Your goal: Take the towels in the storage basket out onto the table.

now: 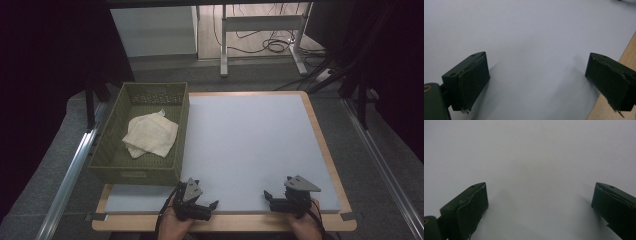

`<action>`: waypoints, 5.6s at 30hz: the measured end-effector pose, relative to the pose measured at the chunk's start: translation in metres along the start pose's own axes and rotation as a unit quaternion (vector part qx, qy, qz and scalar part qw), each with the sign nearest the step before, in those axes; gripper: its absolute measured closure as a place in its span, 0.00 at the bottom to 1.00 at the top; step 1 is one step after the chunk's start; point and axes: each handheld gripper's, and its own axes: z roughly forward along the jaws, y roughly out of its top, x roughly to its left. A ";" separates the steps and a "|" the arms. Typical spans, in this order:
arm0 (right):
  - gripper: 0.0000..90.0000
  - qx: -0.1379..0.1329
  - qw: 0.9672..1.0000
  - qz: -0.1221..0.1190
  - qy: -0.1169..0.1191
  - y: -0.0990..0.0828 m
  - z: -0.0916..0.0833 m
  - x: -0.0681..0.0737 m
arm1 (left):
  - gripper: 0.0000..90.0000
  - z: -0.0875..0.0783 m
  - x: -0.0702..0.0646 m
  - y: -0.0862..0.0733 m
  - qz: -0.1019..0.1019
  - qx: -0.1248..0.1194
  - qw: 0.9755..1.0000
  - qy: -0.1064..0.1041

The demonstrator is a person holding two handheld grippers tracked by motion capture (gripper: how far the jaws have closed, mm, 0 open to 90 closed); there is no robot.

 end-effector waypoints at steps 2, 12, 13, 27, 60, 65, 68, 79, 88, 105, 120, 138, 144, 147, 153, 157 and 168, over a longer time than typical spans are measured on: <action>0.01 0.000 1.000 -0.001 0.001 0.000 0.000 0.000 | 0.06 0.000 -0.001 0.000 -0.001 0.000 1.000 0.002; 0.01 0.000 1.000 -0.005 0.009 -0.001 -0.001 -0.002 | 0.06 0.000 -0.004 0.000 -0.007 0.000 1.000 0.014; 0.01 0.000 1.000 -0.005 0.009 -0.001 -0.001 -0.002 | 0.06 0.000 -0.004 0.000 -0.007 0.000 1.000 0.014; 0.01 0.001 1.000 -0.007 0.009 -0.001 -0.001 -0.002 | 0.06 0.001 -0.002 0.000 0.000 -0.002 1.000 0.004; 0.01 0.001 1.000 -0.006 0.009 -0.001 -0.002 -0.002 | 0.07 -0.023 0.005 0.059 0.047 0.077 0.995 -0.050; 0.01 0.000 1.000 -0.006 0.009 -0.001 -0.002 -0.002 | 0.07 -0.028 0.007 0.074 0.056 0.078 0.994 -0.053; 0.01 0.001 1.000 -0.006 0.009 -0.001 -0.002 -0.002 | 0.07 -0.032 0.009 0.084 0.064 0.078 0.994 -0.050; 0.01 0.000 1.000 -0.004 0.009 -0.001 -0.002 -0.001 | 0.06 -0.047 0.021 0.119 0.085 0.090 0.992 -0.027; 0.01 0.000 1.000 -0.005 0.009 -0.001 -0.002 -0.001 | 0.05 -0.056 0.045 0.139 0.070 0.099 0.993 -0.010; 0.01 0.000 1.000 -0.005 0.009 -0.001 -0.002 -0.001 | 0.05 -0.068 0.091 0.146 0.040 0.101 0.993 0.034; 0.01 0.000 1.000 -0.005 0.009 -0.001 -0.002 -0.001 | 0.05 -0.074 0.145 0.143 -0.010 0.110 0.992 0.065; 0.01 0.000 1.000 -0.005 0.009 -0.001 -0.002 -0.001 | 0.02 -0.064 0.207 0.129 -0.043 0.140 0.983 0.111; 0.01 0.000 1.000 -0.005 0.009 -0.001 -0.002 -0.002 | 0.02 -0.059 0.223 0.126 -0.056 0.148 0.981 0.113; 0.01 0.000 1.000 -0.005 0.009 -0.001 -0.002 -0.002 | 0.02 -0.055 0.232 0.123 -0.066 0.154 0.979 0.114; 0.01 0.000 1.000 -0.005 0.009 -0.001 -0.002 -0.002 | 0.00 -0.050 0.254 0.114 -0.093 0.171 0.972 0.128; 0.01 0.000 1.000 -0.005 0.009 -0.001 -0.002 -0.002 | 0.01 -0.046 0.267 0.109 -0.111 0.188 0.966 0.139; 0.01 0.000 1.000 -0.006 0.009 -0.001 -0.002 -0.002 | 0.01 -0.025 0.295 0.093 -0.147 0.252 0.943 0.159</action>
